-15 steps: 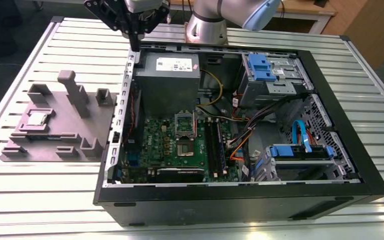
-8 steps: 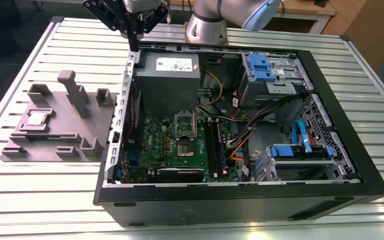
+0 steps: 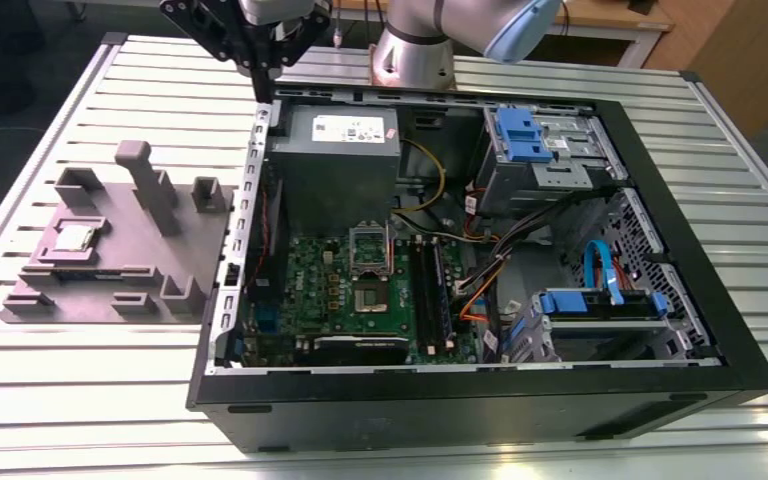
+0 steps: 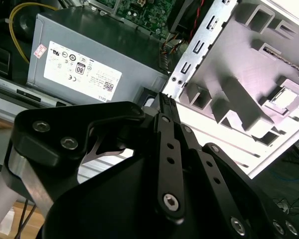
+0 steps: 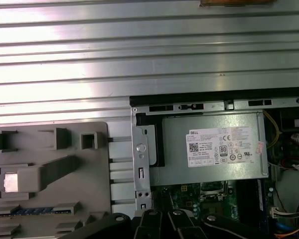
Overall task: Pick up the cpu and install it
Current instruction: 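Reach for the cpu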
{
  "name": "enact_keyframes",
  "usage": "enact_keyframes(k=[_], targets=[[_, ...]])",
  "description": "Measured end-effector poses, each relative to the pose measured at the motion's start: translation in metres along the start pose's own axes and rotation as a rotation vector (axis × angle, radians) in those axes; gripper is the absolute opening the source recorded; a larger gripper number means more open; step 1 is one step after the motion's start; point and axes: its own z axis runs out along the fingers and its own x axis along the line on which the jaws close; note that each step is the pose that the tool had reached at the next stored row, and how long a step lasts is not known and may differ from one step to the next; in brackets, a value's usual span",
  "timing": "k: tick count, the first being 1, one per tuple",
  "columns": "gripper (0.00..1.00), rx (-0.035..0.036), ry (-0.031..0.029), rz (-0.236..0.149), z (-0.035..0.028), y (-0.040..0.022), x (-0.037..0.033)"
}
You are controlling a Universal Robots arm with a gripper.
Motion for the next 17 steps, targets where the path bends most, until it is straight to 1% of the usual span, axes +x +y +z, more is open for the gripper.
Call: enact_keyframes(k=[1, 11, 12, 13, 17], targets=[[0.10, 0.0000, 0.0000, 0.000, -0.0001, -0.0002, 0.0021], [0.10, 0.0000, 0.0000, 0.000, -0.0001, -0.0003, 0.0042], [0.10, 0.0000, 0.0000, 0.000, -0.0003, -0.0009, 0.0124], [0.10, 0.0000, -0.0001, 0.000, -0.0006, -0.0017, 0.0229], [0.10, 0.0000, 0.0000, 0.000, -0.0006, -0.0018, 0.0237]])
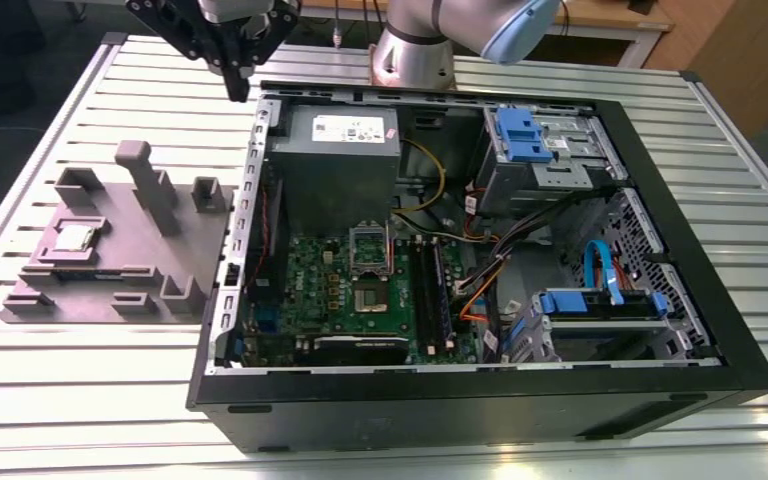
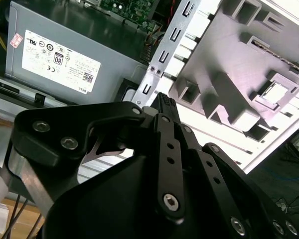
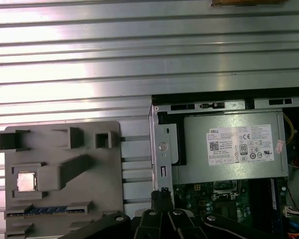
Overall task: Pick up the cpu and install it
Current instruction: 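Reach for the cpu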
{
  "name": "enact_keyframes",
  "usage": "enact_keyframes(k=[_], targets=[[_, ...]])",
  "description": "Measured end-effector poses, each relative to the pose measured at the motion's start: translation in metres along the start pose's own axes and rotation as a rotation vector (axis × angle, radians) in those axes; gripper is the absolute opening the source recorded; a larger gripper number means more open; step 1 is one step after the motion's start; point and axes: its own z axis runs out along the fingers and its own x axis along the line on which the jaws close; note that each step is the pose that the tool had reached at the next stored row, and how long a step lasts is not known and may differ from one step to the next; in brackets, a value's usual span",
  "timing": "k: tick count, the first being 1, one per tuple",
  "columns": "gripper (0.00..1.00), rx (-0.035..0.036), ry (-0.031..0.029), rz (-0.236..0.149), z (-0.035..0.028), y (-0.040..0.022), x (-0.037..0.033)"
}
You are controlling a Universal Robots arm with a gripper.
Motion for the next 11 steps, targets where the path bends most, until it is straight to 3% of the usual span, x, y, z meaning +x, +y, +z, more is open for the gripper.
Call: enact_keyframes(k=[11], targets=[[0.10, 0.0000, 0.0000, 0.000, 0.0000, -0.0002, 0.0022]])
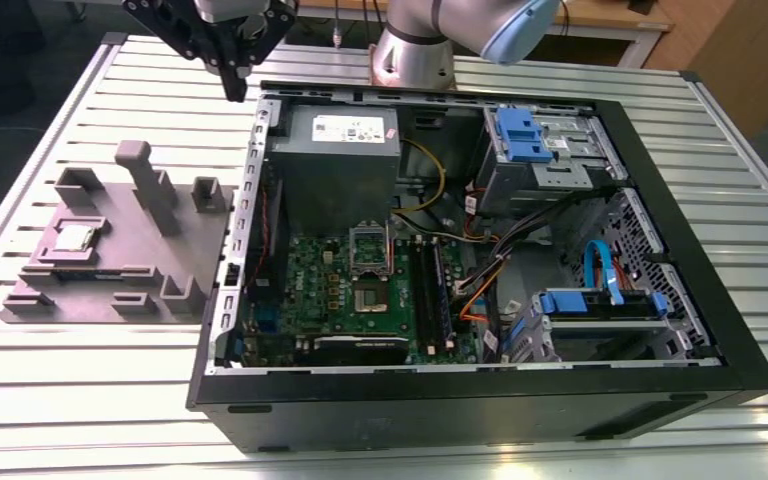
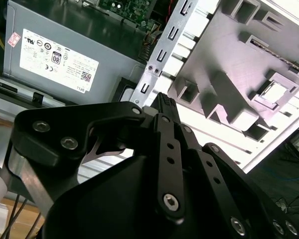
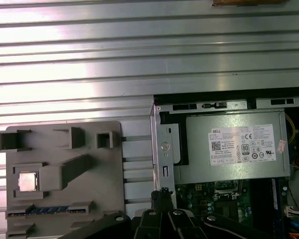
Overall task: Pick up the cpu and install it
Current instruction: 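Reach for the cpu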
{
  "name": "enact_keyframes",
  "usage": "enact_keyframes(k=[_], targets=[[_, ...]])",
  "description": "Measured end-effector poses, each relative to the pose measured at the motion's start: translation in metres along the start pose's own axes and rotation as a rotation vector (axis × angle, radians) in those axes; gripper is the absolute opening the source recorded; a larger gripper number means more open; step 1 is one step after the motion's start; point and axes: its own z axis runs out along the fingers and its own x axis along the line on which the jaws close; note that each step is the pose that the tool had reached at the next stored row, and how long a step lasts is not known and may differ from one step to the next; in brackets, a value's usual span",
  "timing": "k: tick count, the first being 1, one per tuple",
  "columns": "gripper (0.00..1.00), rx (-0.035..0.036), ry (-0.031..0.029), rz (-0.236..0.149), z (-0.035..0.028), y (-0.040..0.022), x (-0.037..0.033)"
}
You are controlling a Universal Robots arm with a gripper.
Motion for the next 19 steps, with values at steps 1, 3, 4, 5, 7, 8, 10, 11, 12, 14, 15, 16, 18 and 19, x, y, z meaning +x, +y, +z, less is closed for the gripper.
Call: enact_keyframes(k=[1, 3, 4, 5, 7, 8, 10, 11, 12, 14, 15, 16, 18, 19], targets=[[0.10, 0.0001, 0.0000, 0.000, 0.0000, 0.0000, 0.0002], [0.10, 0.0000, 0.0000, 0.000, -0.0001, -0.0001, 0.0018], [0.10, 0.0000, 0.0000, 0.000, -0.0001, -0.0002, 0.0020], [0.10, 0.0000, 0.0000, 0.000, -0.0001, -0.0002, 0.0022], [0.10, 0.0000, 0.0000, 0.000, -0.0001, -0.0002, 0.0025], [0.10, 0.0000, 0.0000, 0.000, -0.0001, -0.0004, 0.0049], [0.10, 0.0000, 0.0000, 0.000, -0.0002, -0.0005, 0.0070], [0.10, 0.0000, 0.0001, 0.000, -0.0002, -0.0005, 0.0071], [0.10, 0.0001, 0.0000, 0.000, -0.0002, -0.0006, 0.0073], [0.10, 0.0000, 0.0000, 0.000, -0.0002, -0.0006, 0.0078], [0.10, 0.0000, 0.0000, 0.000, -0.0002, -0.0006, 0.0081], [0.10, 0.0000, 0.0000, 0.000, -0.0002, -0.0006, 0.0084], [0.10, 0.0000, 0.0000, 0.000, -0.0003, -0.0007, 0.0090], [0.10, 0.0000, 0.0000, 0.000, -0.0003, -0.0007, 0.0092]])
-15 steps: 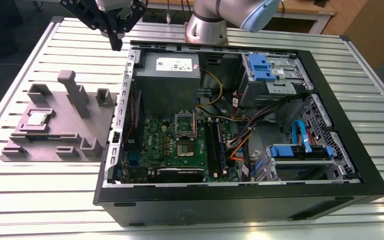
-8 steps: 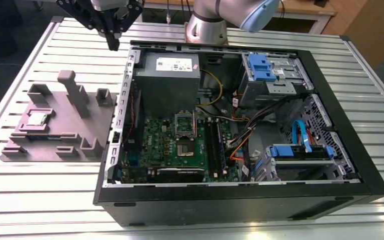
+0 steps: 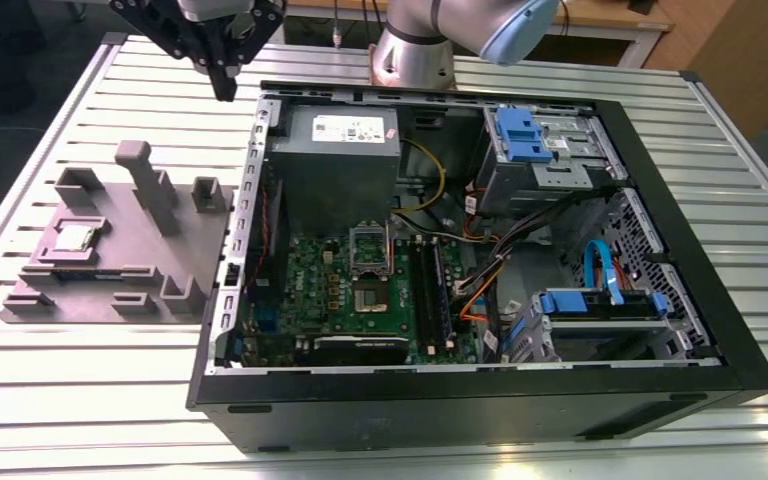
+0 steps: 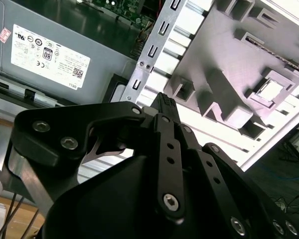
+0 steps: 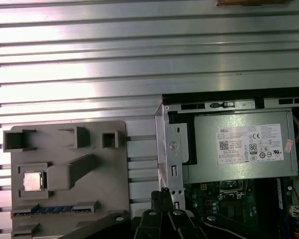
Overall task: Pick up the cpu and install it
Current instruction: 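Reach for the cpu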
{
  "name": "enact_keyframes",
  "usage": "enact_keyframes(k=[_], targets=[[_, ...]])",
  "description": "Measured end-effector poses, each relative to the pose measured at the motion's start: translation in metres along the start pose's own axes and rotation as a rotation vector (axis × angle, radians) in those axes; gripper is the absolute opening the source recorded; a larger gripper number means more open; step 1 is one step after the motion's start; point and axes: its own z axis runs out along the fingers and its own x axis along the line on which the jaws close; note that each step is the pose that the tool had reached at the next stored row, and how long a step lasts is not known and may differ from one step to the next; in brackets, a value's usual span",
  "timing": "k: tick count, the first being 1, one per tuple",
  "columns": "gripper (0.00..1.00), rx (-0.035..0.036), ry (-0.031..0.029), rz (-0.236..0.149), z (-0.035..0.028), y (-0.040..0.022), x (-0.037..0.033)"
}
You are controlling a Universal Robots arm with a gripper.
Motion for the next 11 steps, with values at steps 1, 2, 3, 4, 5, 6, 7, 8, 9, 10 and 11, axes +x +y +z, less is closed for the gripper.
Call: enact_keyframes(k=[1, 2, 3, 4, 5, 6, 7, 8, 9, 10, 11], targets=[[0.10, 0.0000, 0.0000, 0.000, 0.0000, 0.0000, 0.0002], [0.10, 0.0000, 0.0000, 0.000, 0.0000, 0.0000, 0.0005], [0.10, 0.0000, 0.0000, 0.000, 0.0000, 0.0000, 0.0008], [0.10, 0.0000, 0.0000, 0.000, 0.0000, -0.0001, 0.0009], [0.10, 0.0000, 0.0000, 0.000, 0.0000, -0.0001, 0.0011], [0.10, 0.0000, 0.0000, 0.000, 0.0000, -0.0001, 0.0014], [0.10, 0.0000, 0.0000, 0.000, 0.0000, -0.0001, 0.0017], [0.10, 0.0000, 0.0000, 0.000, -0.0001, -0.0001, 0.0018], [0.10, 0.0000, 0.0000, 0.000, 0.0000, -0.0002, 0.0020], [0.10, 0.0000, 0.0000, 0.000, -0.0001, -0.0002, 0.0023], [0.10, 0.0000, 0.0000, 0.000, -0.0001, -0.0002, 0.0025]])
